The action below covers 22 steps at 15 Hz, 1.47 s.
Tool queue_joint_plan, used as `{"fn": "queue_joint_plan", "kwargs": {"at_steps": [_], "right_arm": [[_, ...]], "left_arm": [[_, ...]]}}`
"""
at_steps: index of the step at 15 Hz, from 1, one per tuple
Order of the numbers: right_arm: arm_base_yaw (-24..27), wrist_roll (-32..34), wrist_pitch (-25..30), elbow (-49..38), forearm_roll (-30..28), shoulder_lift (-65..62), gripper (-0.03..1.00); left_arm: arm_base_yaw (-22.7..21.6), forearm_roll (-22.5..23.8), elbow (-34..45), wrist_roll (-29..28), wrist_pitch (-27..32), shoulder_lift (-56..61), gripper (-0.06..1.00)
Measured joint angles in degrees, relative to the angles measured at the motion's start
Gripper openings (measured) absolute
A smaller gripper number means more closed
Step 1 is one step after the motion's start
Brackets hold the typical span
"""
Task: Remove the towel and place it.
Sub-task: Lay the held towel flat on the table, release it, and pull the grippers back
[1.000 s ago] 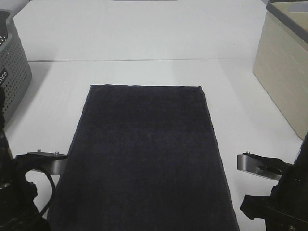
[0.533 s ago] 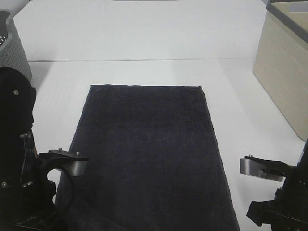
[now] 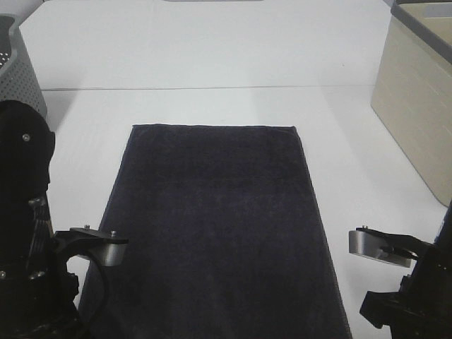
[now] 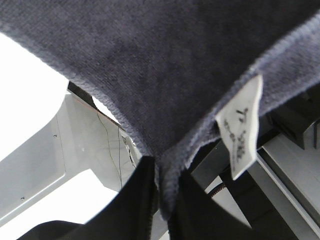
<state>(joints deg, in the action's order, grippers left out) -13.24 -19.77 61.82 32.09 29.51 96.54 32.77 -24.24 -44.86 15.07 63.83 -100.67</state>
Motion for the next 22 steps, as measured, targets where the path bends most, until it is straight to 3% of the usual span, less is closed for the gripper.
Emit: {"fn": "queue_joint_plan", "kwargs": {"at_steps": [3,5,8,9,13,17,20,22], "right_arm": [[0.0,-0.4,1.4,0.0,1.5,0.0,0.41],[0.0,0.0,1.5,0.0,1.7,0.0,0.61],[0.0,0.1,2.5,0.0,1.8,0.0,0.68],[0.0,0.1,2.9,0.0,1.8,0.0,0.68],[0.0,-0.1,3.3,2.3,2.0,-3.2,0.69],[0.2,2.7,2.5,14.0,-0.6,-6.5,0.69],[1.5,4.5,2.4,25.5,-3.2,-6.5,0.69],[6.2,4.5,4.3,34.2,-0.9,-4.0,0.69]], "left_arm": [[0.0,0.4,0.0,-0.9,1.3,0.0,0.22],[0.0,0.4,0.0,-3.0,1.4,0.5,0.45],[0.0,0.5,-0.2,-4.6,3.0,1.8,0.71],[0.0,0.5,-0.7,-4.7,4.2,2.5,0.75],[0.0,0.5,-7.0,-4.7,5.3,5.3,0.77],[-0.9,2.3,-17.7,-4.6,5.4,5.7,0.77],[-6.7,4.6,-23.9,-4.6,4.6,4.5,0.77],[-11.1,5.3,-28.1,-4.5,2.3,1.9,0.77]]}}
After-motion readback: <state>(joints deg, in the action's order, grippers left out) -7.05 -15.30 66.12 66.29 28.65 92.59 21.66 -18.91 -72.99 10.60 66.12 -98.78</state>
